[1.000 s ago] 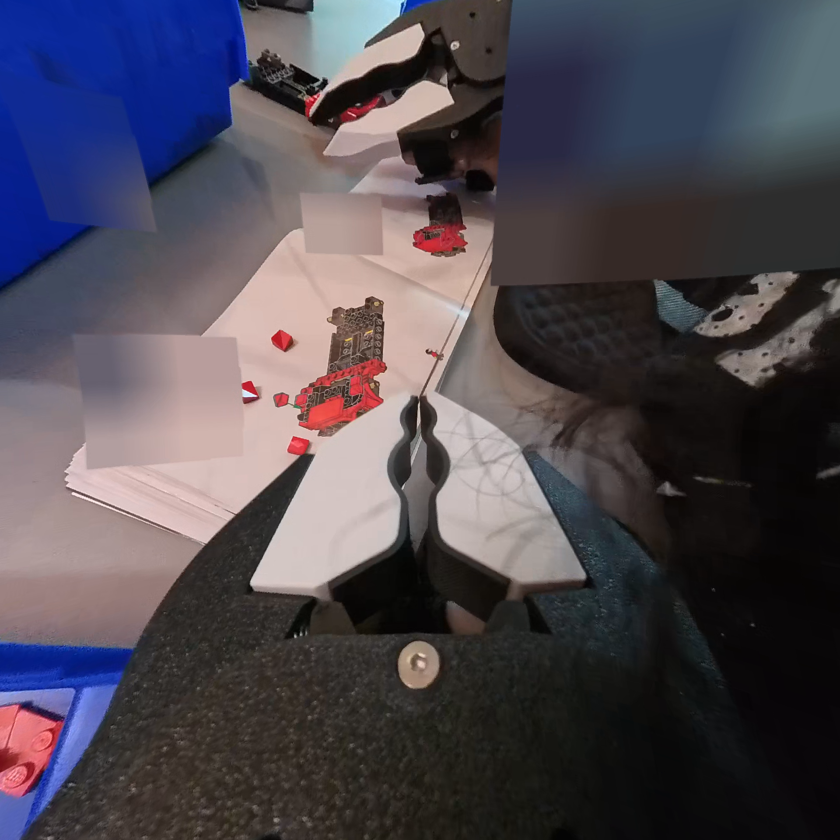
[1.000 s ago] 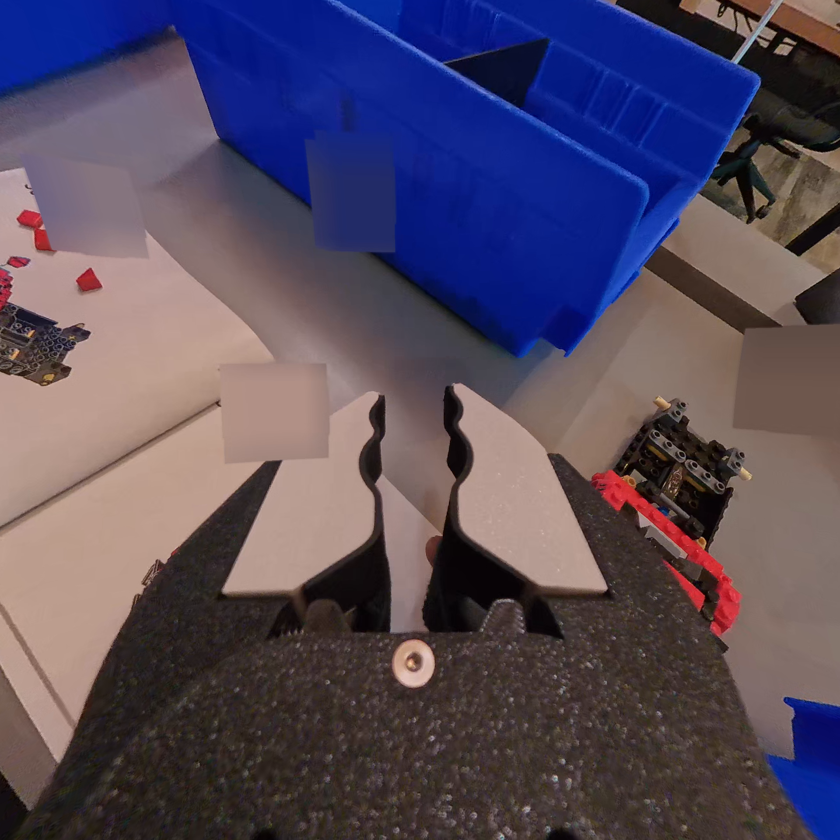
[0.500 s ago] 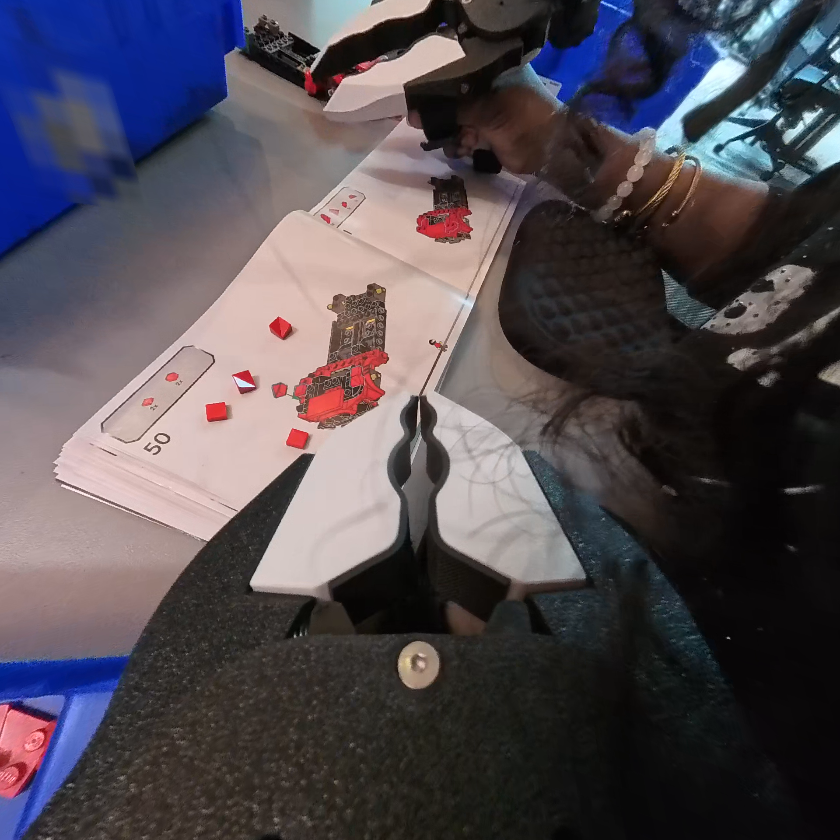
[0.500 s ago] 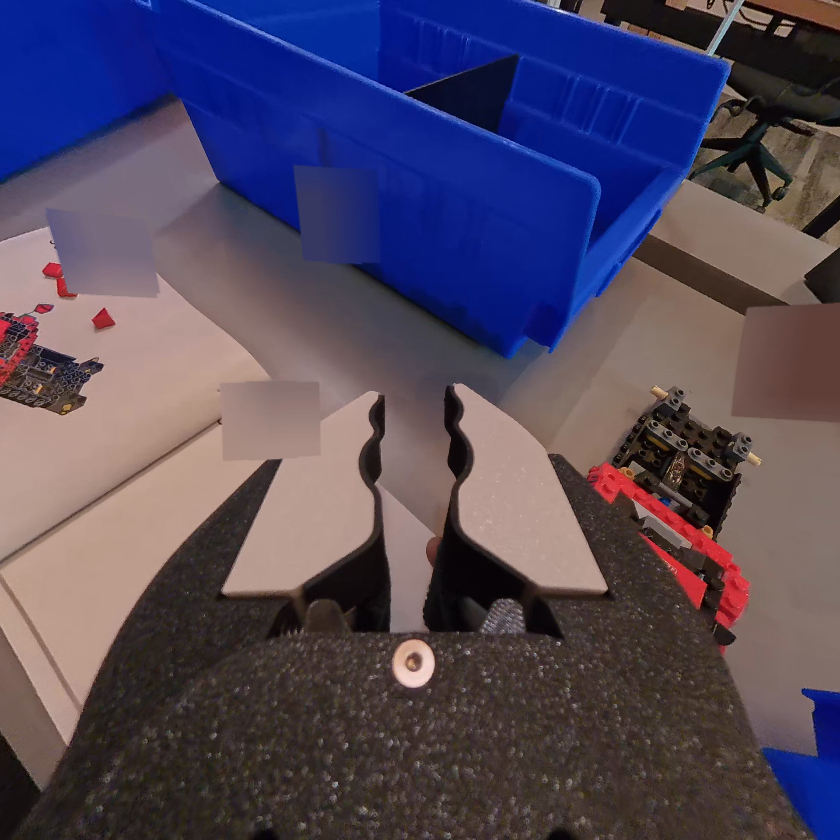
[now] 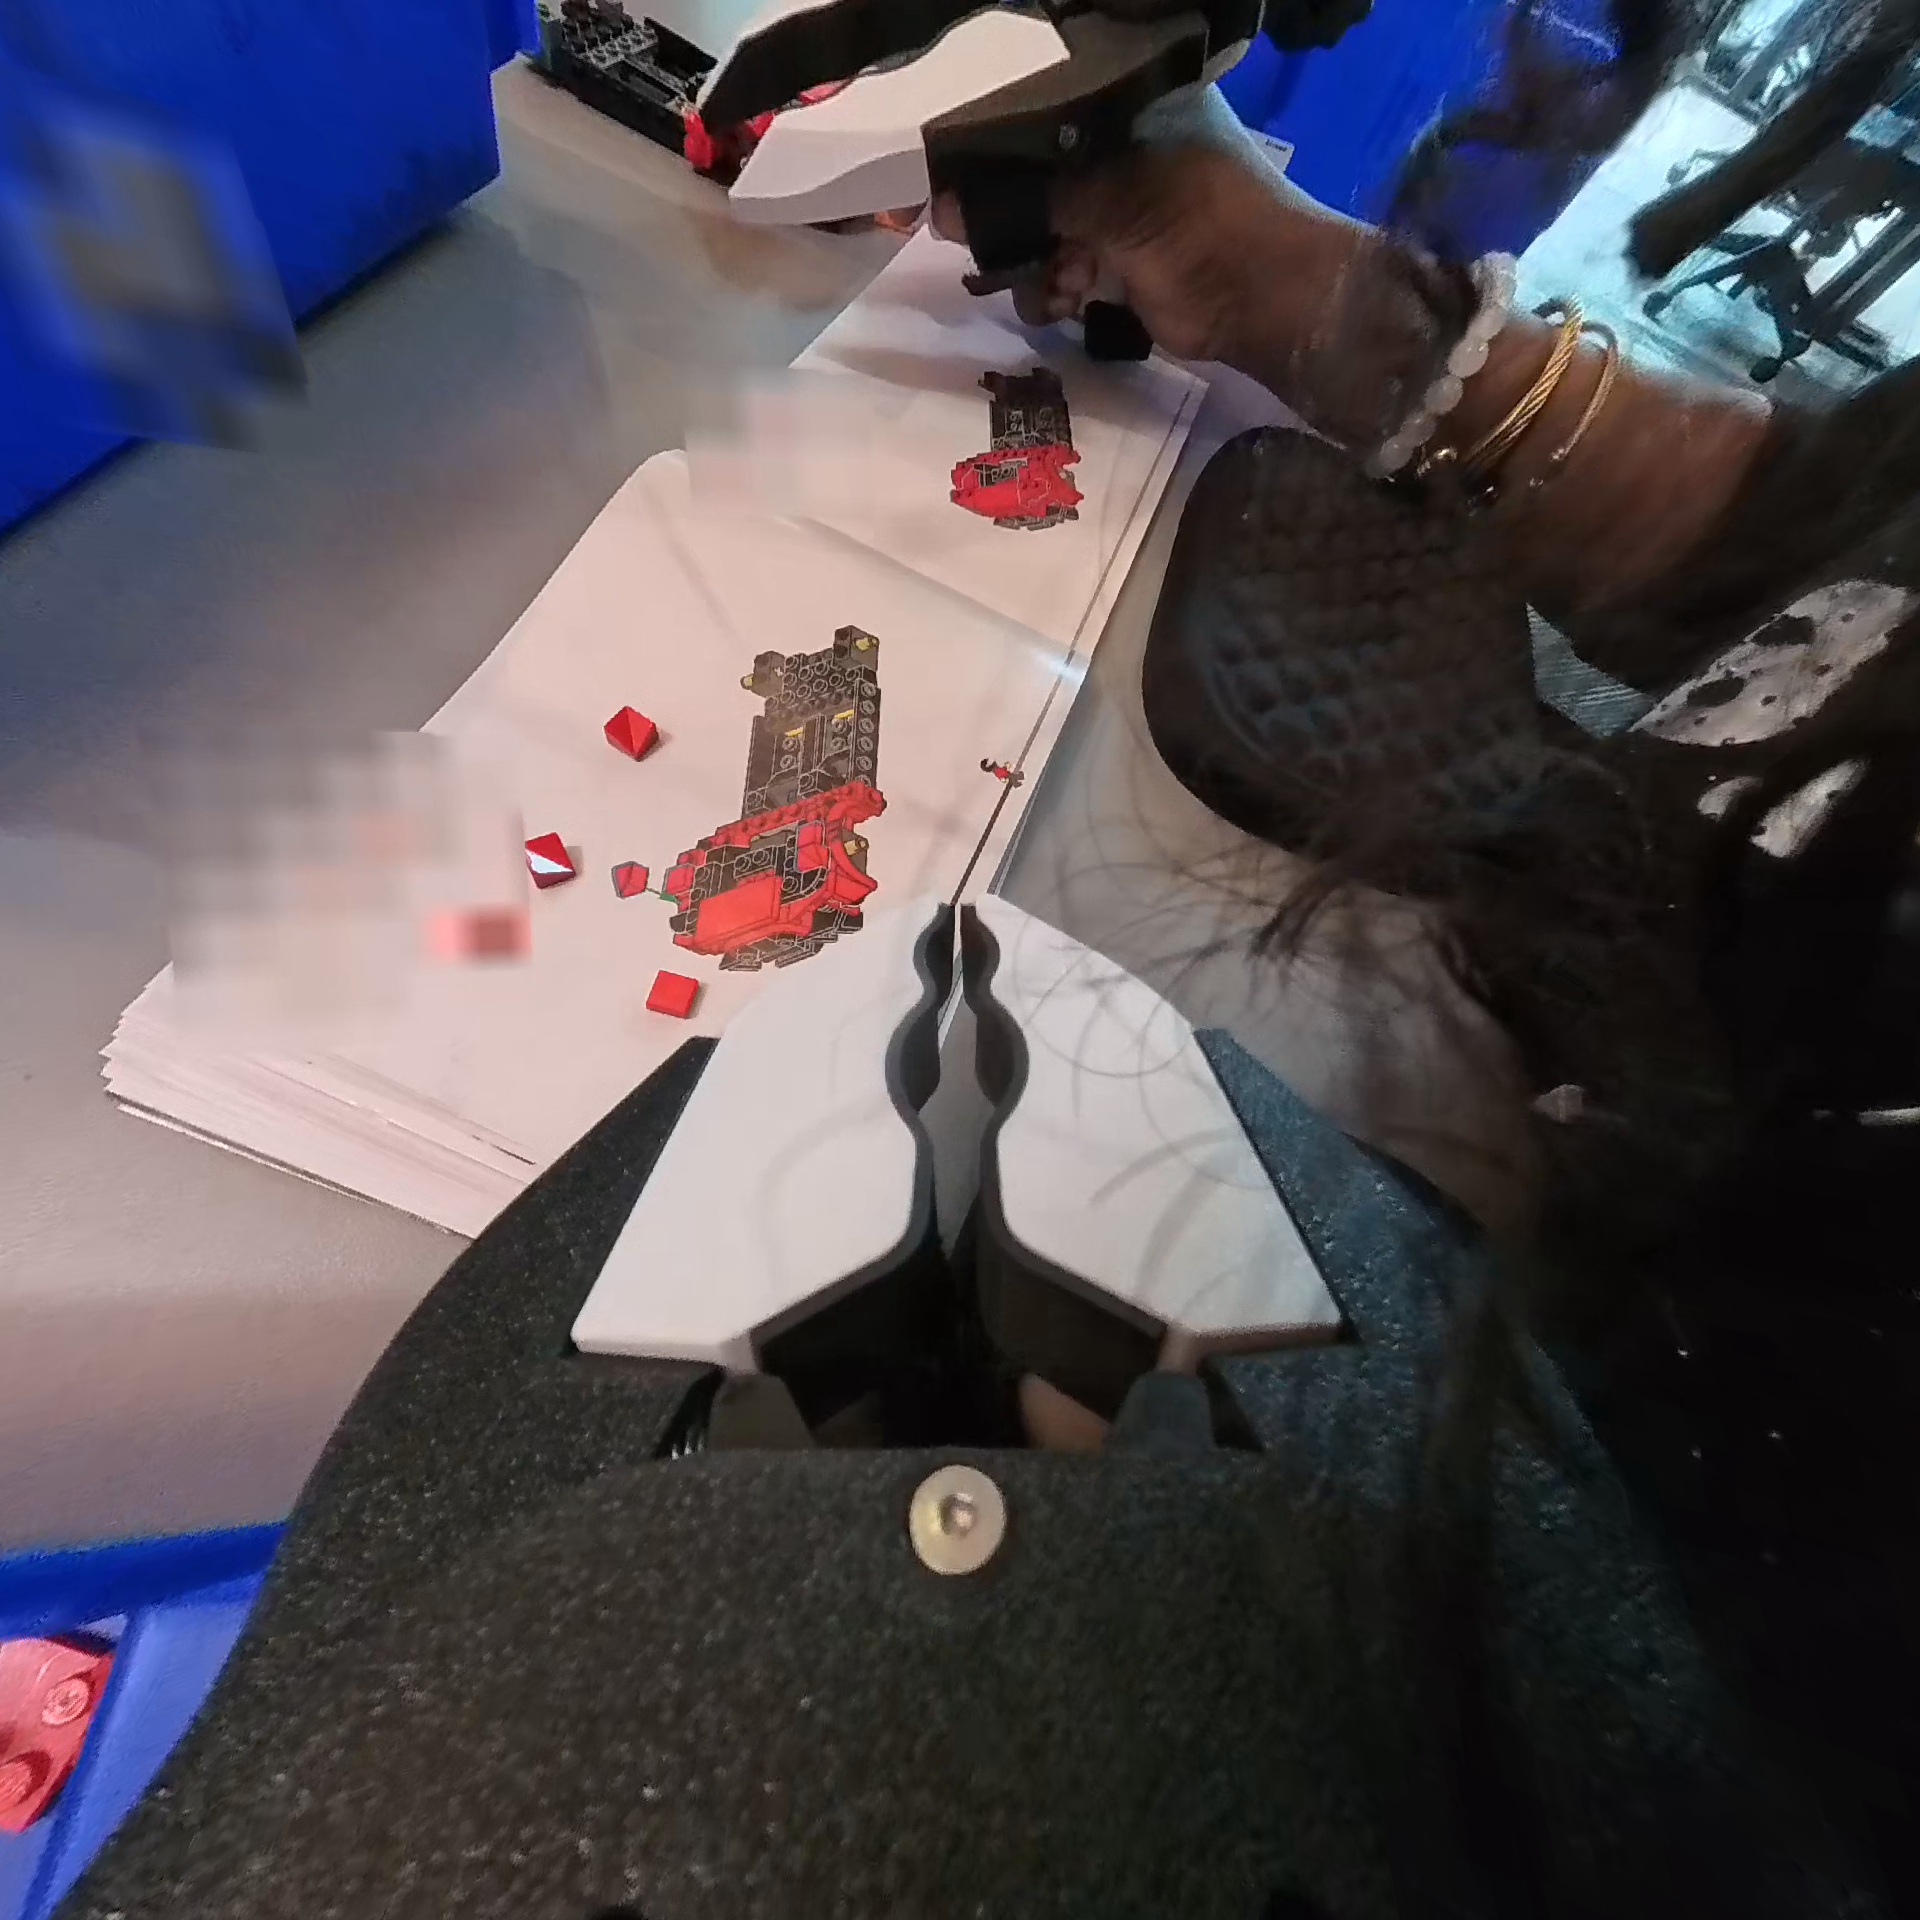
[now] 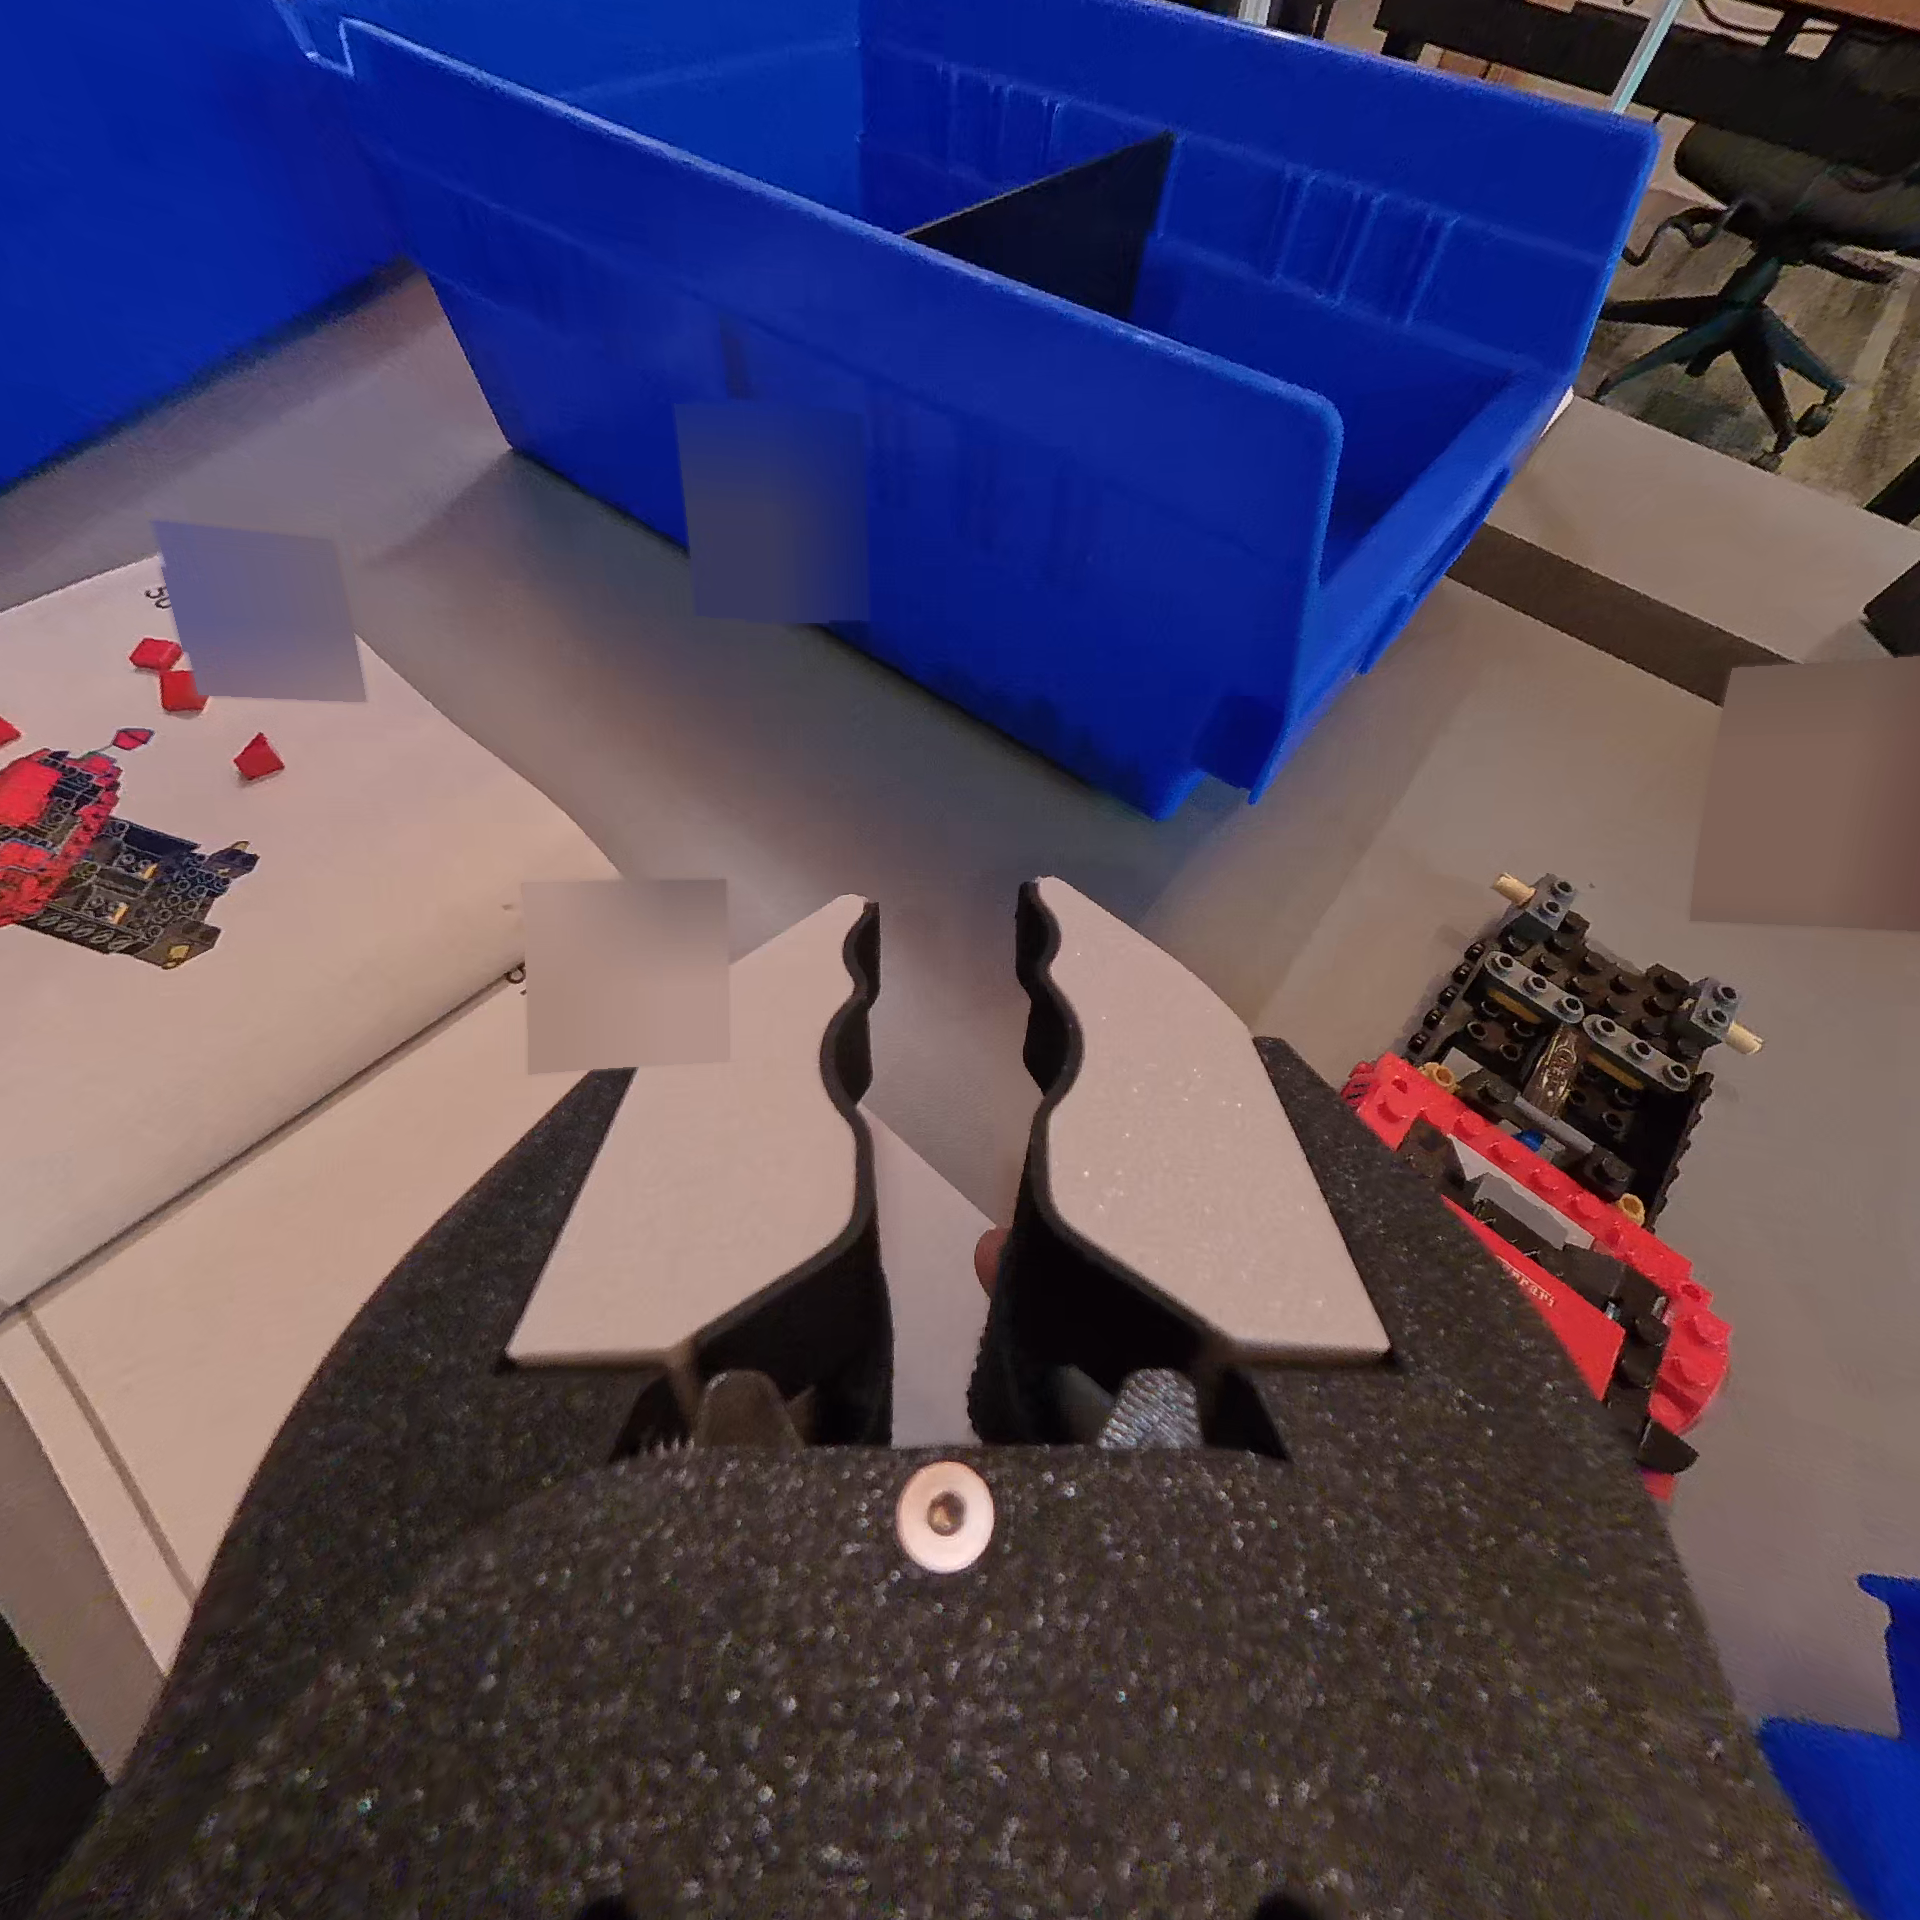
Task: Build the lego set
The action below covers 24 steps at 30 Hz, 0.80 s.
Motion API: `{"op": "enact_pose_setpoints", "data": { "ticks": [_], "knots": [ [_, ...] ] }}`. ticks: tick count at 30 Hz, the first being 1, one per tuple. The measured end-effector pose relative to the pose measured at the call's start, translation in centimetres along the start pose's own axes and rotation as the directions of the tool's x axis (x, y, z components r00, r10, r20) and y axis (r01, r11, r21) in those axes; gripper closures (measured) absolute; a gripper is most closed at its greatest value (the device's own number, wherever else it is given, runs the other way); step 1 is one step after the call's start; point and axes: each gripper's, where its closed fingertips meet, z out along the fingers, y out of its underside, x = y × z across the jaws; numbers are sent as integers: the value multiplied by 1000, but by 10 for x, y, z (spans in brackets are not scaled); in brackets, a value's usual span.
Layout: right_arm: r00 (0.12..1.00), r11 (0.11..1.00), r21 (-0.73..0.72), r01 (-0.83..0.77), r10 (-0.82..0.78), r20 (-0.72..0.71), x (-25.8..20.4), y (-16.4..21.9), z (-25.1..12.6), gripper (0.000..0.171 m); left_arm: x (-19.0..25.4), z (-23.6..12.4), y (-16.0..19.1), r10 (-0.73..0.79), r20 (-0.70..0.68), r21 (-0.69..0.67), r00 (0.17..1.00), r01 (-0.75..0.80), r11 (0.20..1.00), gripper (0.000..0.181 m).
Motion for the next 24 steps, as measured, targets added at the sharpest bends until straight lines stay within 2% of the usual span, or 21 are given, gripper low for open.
{"op": "enact_pose_setpoints", "data": {
  "ticks": [24],
  "knots": [
    [997,996,45,-72,72,16,5,-4,-5,146,0,3,4,3,3,-26,1000,-3,1000,181]
  ]
}}
